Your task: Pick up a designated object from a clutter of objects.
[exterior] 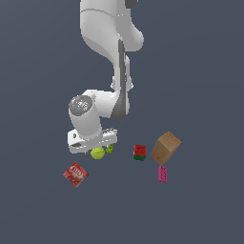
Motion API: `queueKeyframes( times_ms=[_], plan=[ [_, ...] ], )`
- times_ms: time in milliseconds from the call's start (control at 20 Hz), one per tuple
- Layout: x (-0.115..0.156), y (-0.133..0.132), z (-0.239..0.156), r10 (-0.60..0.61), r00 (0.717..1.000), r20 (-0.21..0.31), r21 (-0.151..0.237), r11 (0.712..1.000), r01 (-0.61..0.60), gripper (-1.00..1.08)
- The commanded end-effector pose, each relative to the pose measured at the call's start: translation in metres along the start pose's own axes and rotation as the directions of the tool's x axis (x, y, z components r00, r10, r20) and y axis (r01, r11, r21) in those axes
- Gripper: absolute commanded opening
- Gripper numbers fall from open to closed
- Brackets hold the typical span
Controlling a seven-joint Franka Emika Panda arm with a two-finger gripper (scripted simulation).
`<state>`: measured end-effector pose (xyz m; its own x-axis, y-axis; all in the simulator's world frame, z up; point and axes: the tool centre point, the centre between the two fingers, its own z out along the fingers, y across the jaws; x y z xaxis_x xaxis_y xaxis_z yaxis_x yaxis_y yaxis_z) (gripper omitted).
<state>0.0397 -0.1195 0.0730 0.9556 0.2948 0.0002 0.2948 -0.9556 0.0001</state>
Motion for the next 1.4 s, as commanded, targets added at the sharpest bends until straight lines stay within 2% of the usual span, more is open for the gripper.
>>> queueKeyframes(
  times_ms=[0,400,450,1050,1350],
  plan=[
    [-0.001,0.000,0.013,-0.001,1.000,0.001,0.000,1.000,0.001,1.00],
    [0.000,0.000,0.032,-0.002,1.000,0.000,0.000,1.000,0.002,1.00],
    [0.000,0.000,0.032,-0.002,1.000,0.000,0.000,1.000,0.002,-1.00],
    [0.000,0.000,0.030,-0.001,1.000,0.000,0.000,1.000,0.001,-1.00],
    [-0.004,-0.008,0.020,-0.001,1.000,0.000,0.000,1.000,0.001,-1.00]
  ],
)
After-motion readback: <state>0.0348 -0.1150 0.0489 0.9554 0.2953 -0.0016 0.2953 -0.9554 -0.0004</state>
